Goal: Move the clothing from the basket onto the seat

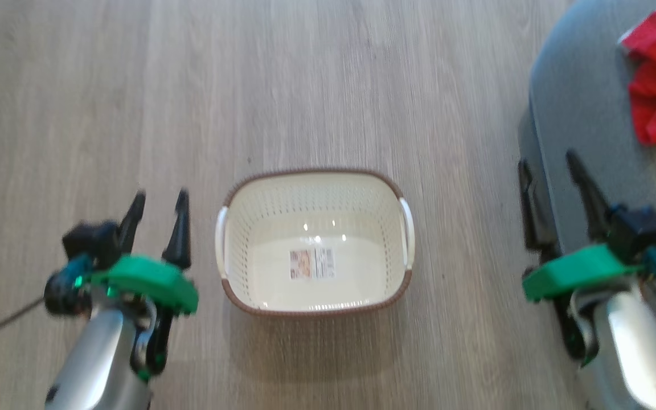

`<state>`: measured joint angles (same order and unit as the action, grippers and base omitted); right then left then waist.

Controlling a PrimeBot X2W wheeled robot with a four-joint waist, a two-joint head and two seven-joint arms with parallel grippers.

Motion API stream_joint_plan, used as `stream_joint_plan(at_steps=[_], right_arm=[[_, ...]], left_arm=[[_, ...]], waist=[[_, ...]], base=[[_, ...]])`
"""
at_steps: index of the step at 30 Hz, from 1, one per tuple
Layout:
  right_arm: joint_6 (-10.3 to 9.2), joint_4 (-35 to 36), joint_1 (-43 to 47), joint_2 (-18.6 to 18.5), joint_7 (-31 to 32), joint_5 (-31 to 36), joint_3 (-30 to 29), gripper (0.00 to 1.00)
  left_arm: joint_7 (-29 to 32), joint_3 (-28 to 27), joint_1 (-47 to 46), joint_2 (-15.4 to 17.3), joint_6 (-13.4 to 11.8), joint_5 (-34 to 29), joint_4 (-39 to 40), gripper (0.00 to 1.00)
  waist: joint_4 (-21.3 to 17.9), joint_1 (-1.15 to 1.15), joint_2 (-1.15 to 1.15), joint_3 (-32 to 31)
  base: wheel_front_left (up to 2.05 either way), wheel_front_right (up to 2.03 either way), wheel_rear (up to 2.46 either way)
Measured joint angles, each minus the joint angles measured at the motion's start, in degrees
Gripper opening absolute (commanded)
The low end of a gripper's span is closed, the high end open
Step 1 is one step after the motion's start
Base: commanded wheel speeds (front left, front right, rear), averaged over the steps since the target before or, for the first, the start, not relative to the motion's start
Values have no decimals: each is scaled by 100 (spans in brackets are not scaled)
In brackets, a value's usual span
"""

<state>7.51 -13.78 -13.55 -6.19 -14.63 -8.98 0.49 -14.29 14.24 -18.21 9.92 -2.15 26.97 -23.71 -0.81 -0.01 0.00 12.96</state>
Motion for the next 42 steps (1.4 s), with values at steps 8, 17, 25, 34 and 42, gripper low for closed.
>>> stream_joint_plan(at_steps=[8, 17, 25, 34, 42], right_arm=[[-1, -238, 425, 204, 0, 207, -96, 100], [-1, -433, 604, 248, 1, 245, -129, 100], [0, -455, 603, 260, 1, 290, -183, 100], [0, -538, 608, 266, 3, 296, -172, 0], [0, -858, 831, 267, 103, -29, -185, 0]], left_arm=[[0, -740, 616, -278, 196, -300, 35, 100], [0, -1155, 913, -498, 431, -616, 66, 100], [0, -1315, 911, -597, 557, -857, 64, 100], [13, -1435, 914, -627, 602, -1072, 15, 0], [138, -1434, 1193, -658, 604, -790, -278, 0]], waist=[[25, 0, 0, -535], [-101, 0, 0, -803], [-141, 0, 0, -833], [-164, 1, 0, -838], [-154, 1, 0, -860]], base=[[0, 0, 0], [0, 0, 0], [0, 0, 0], [0, 0, 0], [0, 0, 0]])
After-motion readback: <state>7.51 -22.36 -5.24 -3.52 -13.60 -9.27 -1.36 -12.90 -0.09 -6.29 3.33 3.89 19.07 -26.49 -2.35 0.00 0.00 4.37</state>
